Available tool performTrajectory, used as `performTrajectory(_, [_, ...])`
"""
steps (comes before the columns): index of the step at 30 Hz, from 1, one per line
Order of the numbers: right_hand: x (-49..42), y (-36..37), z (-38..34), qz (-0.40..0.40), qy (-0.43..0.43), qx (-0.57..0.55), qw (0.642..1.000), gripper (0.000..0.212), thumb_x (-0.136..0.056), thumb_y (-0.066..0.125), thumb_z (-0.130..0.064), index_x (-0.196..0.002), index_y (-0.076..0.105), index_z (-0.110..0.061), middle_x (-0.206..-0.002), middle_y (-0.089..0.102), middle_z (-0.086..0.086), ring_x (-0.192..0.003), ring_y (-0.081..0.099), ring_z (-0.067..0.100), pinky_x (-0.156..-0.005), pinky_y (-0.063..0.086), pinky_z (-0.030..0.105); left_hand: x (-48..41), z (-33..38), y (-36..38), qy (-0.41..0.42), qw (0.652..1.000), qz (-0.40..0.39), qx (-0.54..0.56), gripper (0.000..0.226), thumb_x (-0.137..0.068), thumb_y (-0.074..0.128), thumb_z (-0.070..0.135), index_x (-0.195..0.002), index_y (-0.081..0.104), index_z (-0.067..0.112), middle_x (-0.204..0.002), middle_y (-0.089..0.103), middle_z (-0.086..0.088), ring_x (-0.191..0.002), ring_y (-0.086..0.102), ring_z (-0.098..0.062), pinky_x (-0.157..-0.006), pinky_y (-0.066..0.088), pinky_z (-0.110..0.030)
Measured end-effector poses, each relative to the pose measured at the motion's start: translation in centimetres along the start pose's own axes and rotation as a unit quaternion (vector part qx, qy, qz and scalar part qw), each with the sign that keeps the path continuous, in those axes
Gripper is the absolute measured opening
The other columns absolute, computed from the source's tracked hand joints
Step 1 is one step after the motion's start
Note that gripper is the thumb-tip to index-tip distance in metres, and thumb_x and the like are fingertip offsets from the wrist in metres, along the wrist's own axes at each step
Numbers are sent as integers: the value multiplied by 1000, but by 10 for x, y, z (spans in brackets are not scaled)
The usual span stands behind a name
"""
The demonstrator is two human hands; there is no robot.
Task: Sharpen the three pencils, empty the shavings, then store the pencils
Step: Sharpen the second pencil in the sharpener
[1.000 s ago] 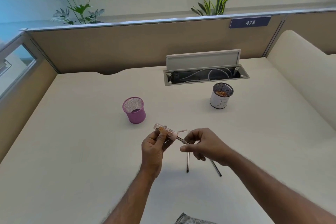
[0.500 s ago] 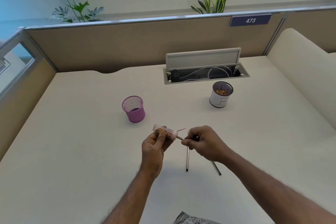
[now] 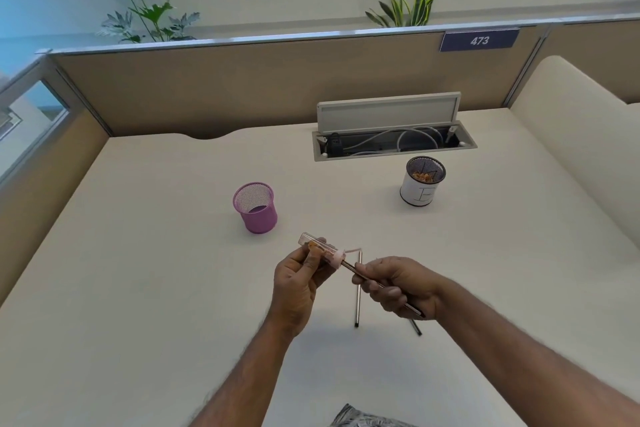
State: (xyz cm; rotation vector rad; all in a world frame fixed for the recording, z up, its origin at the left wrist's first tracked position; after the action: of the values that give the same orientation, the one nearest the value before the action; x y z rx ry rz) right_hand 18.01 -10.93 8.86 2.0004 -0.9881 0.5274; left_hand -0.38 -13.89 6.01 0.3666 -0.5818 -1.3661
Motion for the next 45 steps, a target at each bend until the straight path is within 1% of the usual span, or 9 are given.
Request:
performTrajectory(6, [-2, -3, 7, -21, 6, -59, 998, 19, -82, 65, -22, -81, 64, -3, -57, 47, -1, -31, 32, 1, -27, 24, 12, -1, 1, -2, -8, 1000, -27, -4, 26, -90, 54, 18, -91, 79, 9, -99, 74, -6, -94, 72, -26, -82, 57, -30])
performTrajectory(11, [-3, 2, 4, 2, -68, 52, 996, 21, -82, 69, -22, -87, 63, -3, -65, 55, 2, -37, 33, 3, -32, 25, 14, -4, 1, -6, 3, 1000, -13, -27, 25, -90, 56, 19, -93, 78, 9, -97, 75, -7, -94, 72, -28, -82, 57, -32])
performTrajectory(15, [-7, 3, 6, 89, -193, 160, 964, 22, -75, 79, -1, -78, 58, -5, -60, 58, 5, -40, 46, 13, -40, 36, 21, -4, -1, -6, 17, 999, 10, -48, 23, -89, 60, 22, -91, 78, 8, -94, 75, -11, -94, 72, -29, -82, 57, -33])
performTrajectory(18, [-10, 3, 8, 183, -288, 261, 903, 21, -75, 82, -9, -67, 62, -9, -58, 60, 5, -46, 53, 15, -47, 46, 30, -2, -4, -6, 27, 997, 33, -64, 23, -87, 60, 24, -89, 79, 11, -94, 76, -10, -93, 73, -27, -82, 59, -34])
performTrajectory(20, [-14, 2, 10, 267, -336, 377, 821, 22, -77, 81, -17, -63, 63, -16, -54, 58, -9, -47, 46, 7, -51, 43, 32, 0, -4, -5, 39, 996, 38, -77, 23, -87, 60, 24, -89, 79, 13, -95, 76, -8, -96, 72, -28, -84, 58, -35])
performTrajectory(23, [-14, 4, 14, 296, -405, 441, 744, 29, -78, 79, -20, -59, 58, -23, -52, 52, -16, -49, 41, 8, -50, 32, 19, 1, -5, -2, 45, 996, 41, -68, 22, -86, 61, 24, -89, 79, 12, -96, 76, -8, -97, 72, -29, -83, 58, -33])
performTrajectory(32, [-12, 0, 8, 216, -319, 372, 844, 25, -81, 77, -19, -61, 63, -15, -54, 62, 0, -44, 46, 4, -48, 35, 16, 1, -8, -5, 32, 997, 40, -52, 25, -85, 60, 22, -90, 76, 3, -97, 74, -7, -96, 71, -29, -81, 58, -33])
performTrajectory(38, [-8, 4, 2, 139, -257, 254, 922, 30, -86, 72, -12, -59, 61, -14, -53, 60, 8, -37, 38, 14, -39, 28, 18, -2, -6, -8, 34, 998, 17, -48, 25, -86, 59, 21, -92, 76, 4, -99, 74, -4, -94, 72, -24, -82, 57, -32])
performTrajectory(45, [-1, 4, -4, 94, -185, 197, 958, 23, -89, 69, -12, -68, 61, -7, -57, 59, 11, -36, 39, 14, -36, 25, 17, -6, -5, -10, 29, 998, -1, -51, 23, -87, 59, 20, -91, 77, 5, -102, 73, -5, -98, 70, -32, -84, 57, -34])
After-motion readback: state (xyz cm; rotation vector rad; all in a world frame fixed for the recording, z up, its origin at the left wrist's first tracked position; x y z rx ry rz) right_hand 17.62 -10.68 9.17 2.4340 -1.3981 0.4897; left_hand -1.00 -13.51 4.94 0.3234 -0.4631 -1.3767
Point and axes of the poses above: each hand's wrist, its own x-axis away from the middle knuckle, its own y-axis out of the palm, z = x × y, the point moved 1 cm from there along -x, towards the middle knuckle
